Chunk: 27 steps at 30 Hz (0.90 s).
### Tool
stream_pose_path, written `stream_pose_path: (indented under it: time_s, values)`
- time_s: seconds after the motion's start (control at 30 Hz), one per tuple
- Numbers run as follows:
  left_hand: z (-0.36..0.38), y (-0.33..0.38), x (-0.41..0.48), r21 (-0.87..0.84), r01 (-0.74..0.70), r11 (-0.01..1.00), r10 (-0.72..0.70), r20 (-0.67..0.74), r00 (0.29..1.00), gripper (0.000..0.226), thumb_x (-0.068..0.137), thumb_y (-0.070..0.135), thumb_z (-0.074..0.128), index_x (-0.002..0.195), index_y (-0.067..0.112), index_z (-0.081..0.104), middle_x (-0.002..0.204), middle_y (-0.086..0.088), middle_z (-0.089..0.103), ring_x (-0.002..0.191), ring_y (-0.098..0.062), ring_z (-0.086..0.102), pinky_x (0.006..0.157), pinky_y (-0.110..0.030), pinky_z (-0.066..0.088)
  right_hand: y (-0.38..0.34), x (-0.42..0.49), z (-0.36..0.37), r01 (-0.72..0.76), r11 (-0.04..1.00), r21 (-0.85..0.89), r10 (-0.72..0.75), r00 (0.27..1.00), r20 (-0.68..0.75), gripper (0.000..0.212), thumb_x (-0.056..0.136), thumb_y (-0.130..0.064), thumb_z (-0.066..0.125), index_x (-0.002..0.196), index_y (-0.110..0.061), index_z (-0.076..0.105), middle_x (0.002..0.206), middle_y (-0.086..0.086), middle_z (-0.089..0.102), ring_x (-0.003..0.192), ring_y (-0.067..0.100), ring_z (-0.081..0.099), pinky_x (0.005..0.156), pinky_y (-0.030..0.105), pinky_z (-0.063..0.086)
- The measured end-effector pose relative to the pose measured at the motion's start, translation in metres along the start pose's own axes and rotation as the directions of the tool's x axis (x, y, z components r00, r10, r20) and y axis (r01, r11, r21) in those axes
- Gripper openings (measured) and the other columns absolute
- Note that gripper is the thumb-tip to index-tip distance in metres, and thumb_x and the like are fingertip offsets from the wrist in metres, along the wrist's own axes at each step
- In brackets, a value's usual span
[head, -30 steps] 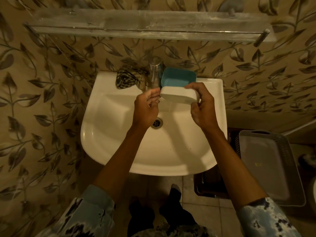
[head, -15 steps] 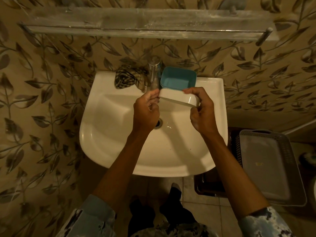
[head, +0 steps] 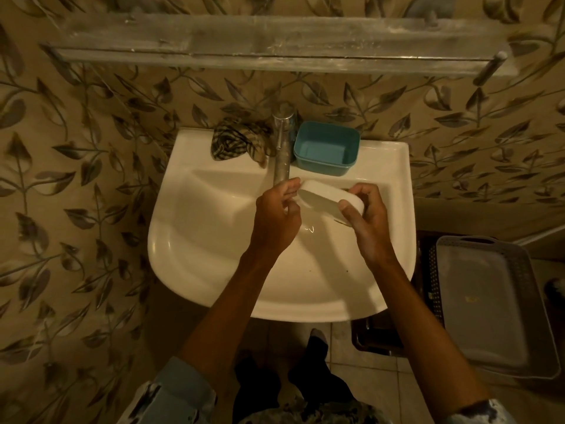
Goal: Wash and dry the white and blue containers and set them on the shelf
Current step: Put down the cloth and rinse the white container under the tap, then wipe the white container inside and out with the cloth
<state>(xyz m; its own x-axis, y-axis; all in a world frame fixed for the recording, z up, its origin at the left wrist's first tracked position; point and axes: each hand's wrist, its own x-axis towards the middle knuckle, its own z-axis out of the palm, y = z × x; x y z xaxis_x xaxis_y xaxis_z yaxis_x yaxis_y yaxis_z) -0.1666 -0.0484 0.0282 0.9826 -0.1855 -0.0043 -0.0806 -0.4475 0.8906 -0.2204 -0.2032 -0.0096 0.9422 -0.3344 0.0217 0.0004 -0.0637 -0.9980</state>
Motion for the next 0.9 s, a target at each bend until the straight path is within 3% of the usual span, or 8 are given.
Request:
stream_pose_path:
  time_s: [0.1,0.23,0.37,0.43,0.5,0.63,0.73,0.9]
  values:
    - [0.001,-0.001,0.001,0.034,-0.005,0.999,0.003,0.054,0.999,0.044,0.087,-0.009,0.046,0.128,0.003,0.055,0.127,-0.012,0.062,0.116,-0.019,0.059,0.100,-0.024,0.045,0.008,-0.002,0.000,-0.207,0.971,0.119,0.206,0.978,0.014,0.009,0.094,-0.027,0.058,0.089,-0.022,0.053,0.095,-0.017,0.061,0.097,0.005,0.063,0.067,0.031,0.059]
    - [-0.014,-0.009,0.017,0.026,0.012,1.000,-0.017,0.204,0.979,0.041,0.088,-0.005,0.045,0.125,0.005,0.057,0.124,-0.011,0.064,0.112,-0.018,0.061,0.099,-0.033,0.049,0.020,-0.008,-0.007,-0.513,0.762,0.396,0.494,0.855,0.157,0.014,0.097,-0.028,0.052,0.101,-0.019,0.062,0.118,0.004,0.055,0.114,0.027,0.056,0.078,0.052,0.058]
    - [-0.052,-0.031,0.065,0.026,0.078,0.997,-0.075,-0.116,0.990,0.029,0.089,0.001,0.046,0.110,0.010,0.064,0.105,-0.010,0.070,0.095,-0.021,0.066,0.084,-0.036,0.056,0.024,-0.015,-0.020,-0.584,0.570,0.578,0.609,0.773,0.179,0.036,0.087,-0.038,0.060,0.119,-0.021,0.060,0.131,0.013,0.056,0.118,0.034,0.059,0.087,0.054,0.055]
    - [-0.068,-0.047,0.098,0.021,0.211,0.977,-0.195,-0.303,0.933,0.026,0.088,0.004,0.048,0.105,0.008,0.067,0.103,-0.016,0.070,0.097,-0.032,0.065,0.087,-0.043,0.055,0.026,-0.016,-0.024,-0.585,0.506,0.634,0.637,0.749,0.183,0.049,0.083,-0.041,0.061,0.125,-0.017,0.055,0.130,0.017,0.058,0.112,0.034,0.064,0.091,0.053,0.054]
    - [-0.078,-0.065,0.128,0.100,0.351,0.931,-0.292,-0.372,0.881,0.029,0.089,0.011,0.052,0.116,0.003,0.061,0.119,-0.021,0.063,0.111,-0.036,0.058,0.095,-0.037,0.048,0.027,-0.017,-0.027,-0.572,0.461,0.678,0.635,0.747,0.199,0.048,0.084,-0.040,0.061,0.124,-0.015,0.056,0.127,0.019,0.062,0.108,0.034,0.066,0.091,0.053,0.053]
    - [-0.083,-0.092,0.167,0.293,0.504,0.813,-0.478,-0.160,0.864,0.073,0.089,0.028,0.062,0.143,-0.005,0.025,0.146,-0.025,0.035,0.134,-0.038,0.036,0.109,-0.040,0.034,0.027,-0.017,-0.026,-0.556,0.384,0.737,0.602,0.756,0.257,0.050,0.088,-0.038,0.057,0.130,-0.012,0.054,0.126,0.022,0.063,0.111,0.039,0.064,0.092,0.054,0.052]
    - [-0.078,-0.102,0.178,0.491,0.435,0.755,-0.414,-0.158,0.896,0.058,0.088,0.027,0.062,0.133,-0.005,0.043,0.137,-0.027,0.044,0.127,-0.041,0.042,0.103,-0.040,0.036,0.026,-0.017,-0.024,-0.564,0.353,0.746,0.584,0.756,0.295,0.054,0.089,-0.040,0.056,0.134,-0.013,0.051,0.129,0.021,0.061,0.115,0.040,0.061,0.096,0.055,0.049]
    - [-0.084,-0.109,0.179,0.248,0.352,0.903,-0.229,-0.415,0.880,0.031,0.091,0.016,0.052,0.105,-0.009,0.063,0.111,-0.026,0.063,0.106,-0.038,0.057,0.086,-0.038,0.042,0.024,-0.018,-0.027,-0.580,0.341,0.740,0.574,0.752,0.324,0.057,0.085,-0.044,0.058,0.131,-0.011,0.053,0.126,0.023,0.063,0.110,0.040,0.064,0.095,0.055,0.049]
